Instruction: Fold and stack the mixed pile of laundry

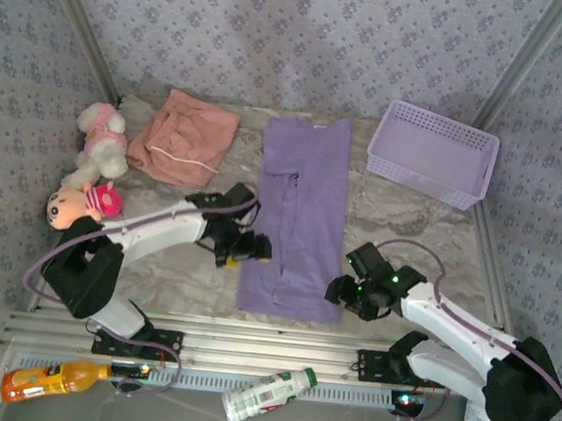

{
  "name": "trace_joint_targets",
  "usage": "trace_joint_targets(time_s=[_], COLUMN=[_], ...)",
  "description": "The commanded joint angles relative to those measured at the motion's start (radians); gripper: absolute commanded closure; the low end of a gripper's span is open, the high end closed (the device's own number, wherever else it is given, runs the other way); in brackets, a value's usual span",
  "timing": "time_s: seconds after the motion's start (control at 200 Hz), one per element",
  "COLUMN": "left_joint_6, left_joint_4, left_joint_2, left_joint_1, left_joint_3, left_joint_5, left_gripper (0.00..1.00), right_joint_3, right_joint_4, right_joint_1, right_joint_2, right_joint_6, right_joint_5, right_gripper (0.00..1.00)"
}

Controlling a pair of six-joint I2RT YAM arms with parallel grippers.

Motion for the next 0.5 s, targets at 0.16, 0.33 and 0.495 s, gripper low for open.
trace_joint_targets(time_s=[0.16,0.33,0.495], left_joint_6=[-0.270,-0.305,-0.305], left_joint_4=[0.111,0.143,0.214], left_joint_2=[-0.183,-0.252,-0.197], left_joint_1=[-0.157,-0.163,-0.187], left_joint_3=[-0.237,-0.303,-0.309], left_joint_5=[-0.075,-0.113,-0.107], left_gripper=[0.33,0.37,0.42], right_joint_3=[-0.082,-0.110,-0.098], right_joint_4=[0.110,0.169,0.248], right_joint_1=[0.098,0.102,0.099], right_joint_2=[-0.029,0.010,0.078], right_joint_6=[0.143,0.142,0.152], right_joint_5=[-0.008,0.025,0.035], right_gripper=[0.43,0.45,0.54])
